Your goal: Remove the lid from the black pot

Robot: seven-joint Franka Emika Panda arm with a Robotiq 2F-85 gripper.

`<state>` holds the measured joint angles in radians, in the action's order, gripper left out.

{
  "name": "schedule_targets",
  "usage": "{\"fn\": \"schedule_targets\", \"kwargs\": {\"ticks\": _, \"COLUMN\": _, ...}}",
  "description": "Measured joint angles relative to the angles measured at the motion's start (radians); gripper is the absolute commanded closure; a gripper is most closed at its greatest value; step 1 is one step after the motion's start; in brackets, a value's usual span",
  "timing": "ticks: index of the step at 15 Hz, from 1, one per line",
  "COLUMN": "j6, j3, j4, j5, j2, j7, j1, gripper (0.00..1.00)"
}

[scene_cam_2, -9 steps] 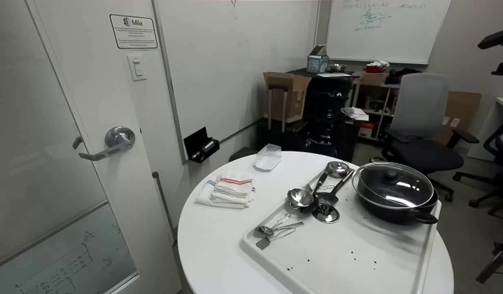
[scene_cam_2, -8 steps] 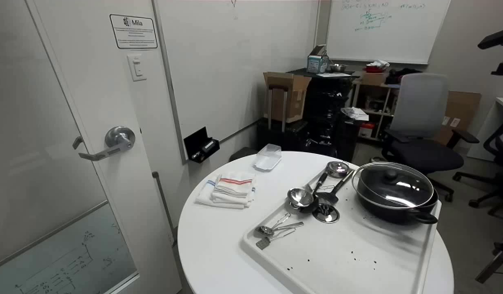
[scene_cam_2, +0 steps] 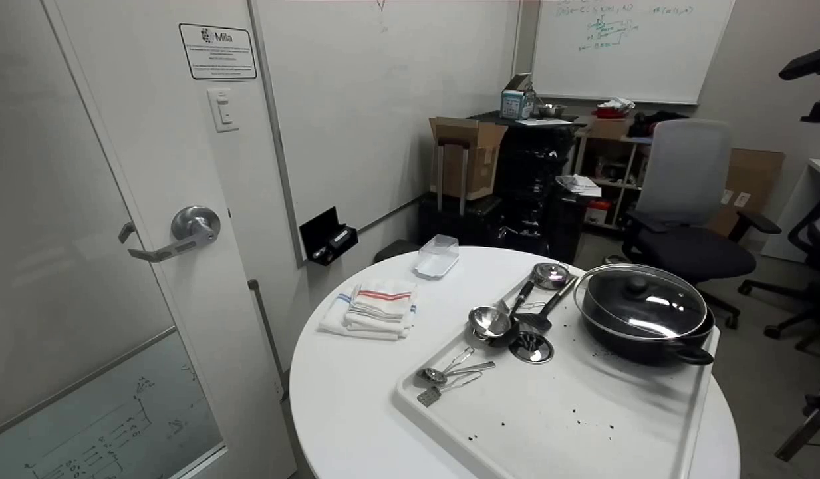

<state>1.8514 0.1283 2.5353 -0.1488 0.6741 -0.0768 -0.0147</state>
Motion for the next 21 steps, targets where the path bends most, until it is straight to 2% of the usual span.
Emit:
{"fn": "schedule_targets", "kwargs": {"ticks": 4, "j6": 0.000, "j3": -0.007, "j4": -0.003, "j5": 0.000, "j2": -0.029, "j7": 0.003, "j1": 0.003, "gripper": 0.00}}
{"fn": "schedule_targets", "kwargs": {"ticks": 7, "j6": 0.009, "j3": -0.027, "j4": -0.019, "j5": 0.000, "j2": -0.097, "j7": 0.004, "j1": 0.003, "gripper": 0.00}}
{"fn": "schedule_targets", "kwargs": {"ticks": 13, "j6": 0.069, "j3": -0.080, "j4": -0.081, "j5": 0.000, "j2": -0.312, "j7": 0.002, "j1": -0.012, "gripper": 0.00}}
{"fn": "schedule_targets", "kwargs": {"ticks": 21, "j6": 0.251, "j3": -0.122, "j4": -0.148, "j5": -0.048, "j2": -0.616, "j7": -0.025, "j1": -0.047, "gripper": 0.00}}
